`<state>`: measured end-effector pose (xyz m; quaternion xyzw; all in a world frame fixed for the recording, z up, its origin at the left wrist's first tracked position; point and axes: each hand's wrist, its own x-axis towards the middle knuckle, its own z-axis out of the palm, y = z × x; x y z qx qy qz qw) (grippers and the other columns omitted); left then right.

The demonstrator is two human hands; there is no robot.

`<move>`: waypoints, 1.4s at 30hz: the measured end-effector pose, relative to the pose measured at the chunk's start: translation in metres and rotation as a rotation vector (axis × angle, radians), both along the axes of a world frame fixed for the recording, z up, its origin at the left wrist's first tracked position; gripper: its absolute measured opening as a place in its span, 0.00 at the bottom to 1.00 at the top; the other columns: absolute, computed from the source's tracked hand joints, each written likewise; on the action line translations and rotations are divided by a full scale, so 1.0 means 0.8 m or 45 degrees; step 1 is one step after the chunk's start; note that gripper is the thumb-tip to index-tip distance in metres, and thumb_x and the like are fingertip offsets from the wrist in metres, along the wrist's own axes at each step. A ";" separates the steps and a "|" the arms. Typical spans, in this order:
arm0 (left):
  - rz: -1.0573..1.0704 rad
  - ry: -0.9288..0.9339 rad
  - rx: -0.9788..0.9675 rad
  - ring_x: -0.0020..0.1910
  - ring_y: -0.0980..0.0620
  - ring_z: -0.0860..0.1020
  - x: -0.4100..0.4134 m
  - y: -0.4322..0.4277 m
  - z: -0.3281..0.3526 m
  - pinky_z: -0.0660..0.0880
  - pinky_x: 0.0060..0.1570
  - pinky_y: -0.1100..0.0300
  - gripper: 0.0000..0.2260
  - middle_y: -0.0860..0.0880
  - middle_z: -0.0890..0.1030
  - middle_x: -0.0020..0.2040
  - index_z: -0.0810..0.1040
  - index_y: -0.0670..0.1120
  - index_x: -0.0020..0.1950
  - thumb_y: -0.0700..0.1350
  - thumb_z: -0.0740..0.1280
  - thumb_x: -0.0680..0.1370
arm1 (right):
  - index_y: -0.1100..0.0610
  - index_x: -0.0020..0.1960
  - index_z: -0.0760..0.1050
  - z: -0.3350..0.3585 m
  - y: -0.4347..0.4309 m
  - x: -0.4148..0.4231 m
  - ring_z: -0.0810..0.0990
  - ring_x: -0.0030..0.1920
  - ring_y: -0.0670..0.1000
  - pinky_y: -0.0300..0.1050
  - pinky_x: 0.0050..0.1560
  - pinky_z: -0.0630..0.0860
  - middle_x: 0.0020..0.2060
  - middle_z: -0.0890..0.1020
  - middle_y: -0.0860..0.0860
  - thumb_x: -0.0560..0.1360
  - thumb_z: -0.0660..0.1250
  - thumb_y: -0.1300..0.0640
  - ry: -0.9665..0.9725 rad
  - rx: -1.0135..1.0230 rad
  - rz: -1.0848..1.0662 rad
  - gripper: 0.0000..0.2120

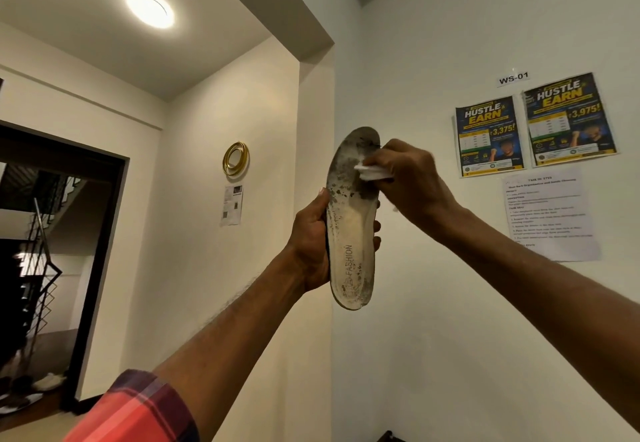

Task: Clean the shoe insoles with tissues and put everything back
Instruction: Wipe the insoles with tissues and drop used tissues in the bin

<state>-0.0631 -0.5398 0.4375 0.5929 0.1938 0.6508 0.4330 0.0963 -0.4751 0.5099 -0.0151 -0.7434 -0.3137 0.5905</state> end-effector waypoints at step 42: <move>-0.023 0.172 -0.057 0.51 0.42 0.79 0.010 -0.009 -0.013 0.76 0.55 0.46 0.31 0.42 0.81 0.59 0.80 0.43 0.66 0.65 0.50 0.82 | 0.65 0.52 0.81 0.024 -0.012 -0.005 0.80 0.43 0.57 0.52 0.40 0.82 0.45 0.80 0.60 0.76 0.71 0.63 0.112 0.032 -0.044 0.07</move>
